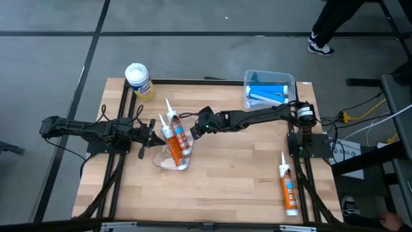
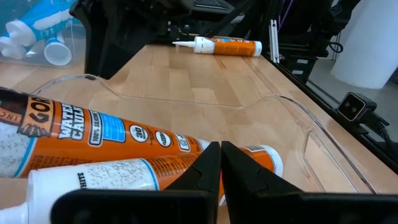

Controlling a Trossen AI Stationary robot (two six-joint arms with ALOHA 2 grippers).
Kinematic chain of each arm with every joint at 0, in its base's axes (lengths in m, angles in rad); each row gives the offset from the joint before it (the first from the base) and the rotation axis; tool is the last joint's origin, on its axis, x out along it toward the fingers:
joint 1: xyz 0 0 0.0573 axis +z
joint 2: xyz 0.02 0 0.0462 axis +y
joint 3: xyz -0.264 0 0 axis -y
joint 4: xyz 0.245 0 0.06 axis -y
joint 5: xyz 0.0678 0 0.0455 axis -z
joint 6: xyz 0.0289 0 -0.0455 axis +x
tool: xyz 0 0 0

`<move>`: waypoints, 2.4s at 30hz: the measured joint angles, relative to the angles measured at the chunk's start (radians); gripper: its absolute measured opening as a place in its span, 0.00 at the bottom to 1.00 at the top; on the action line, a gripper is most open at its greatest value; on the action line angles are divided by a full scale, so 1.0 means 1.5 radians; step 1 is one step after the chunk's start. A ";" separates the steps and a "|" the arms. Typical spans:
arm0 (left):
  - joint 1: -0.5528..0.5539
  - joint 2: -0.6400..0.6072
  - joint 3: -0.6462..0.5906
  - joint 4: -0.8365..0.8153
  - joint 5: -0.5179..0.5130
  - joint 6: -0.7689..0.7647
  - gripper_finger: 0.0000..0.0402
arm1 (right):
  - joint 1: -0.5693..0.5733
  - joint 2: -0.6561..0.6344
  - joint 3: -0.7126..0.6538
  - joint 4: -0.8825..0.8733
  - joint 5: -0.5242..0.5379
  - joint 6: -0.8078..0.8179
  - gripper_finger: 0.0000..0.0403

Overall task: Pick & place silicon tubes, Sealant and Lysol wipes
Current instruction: Move the transparent bin to the bottom left of the white bin, then put the orange sealant into the transparent bin

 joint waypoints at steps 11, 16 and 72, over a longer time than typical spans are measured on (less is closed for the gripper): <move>0.000 0.000 0.000 0.000 0.000 0.000 0.02 | -0.021 0.038 0.000 0.039 -0.030 -0.014 0.45; 0.000 0.000 0.000 0.000 0.000 0.000 0.03 | -0.021 0.042 0.000 0.035 -0.008 -0.031 0.45; 0.000 0.000 -0.001 0.000 0.000 0.000 0.03 | 0.035 -0.164 0.000 -0.495 0.120 -0.089 0.33</move>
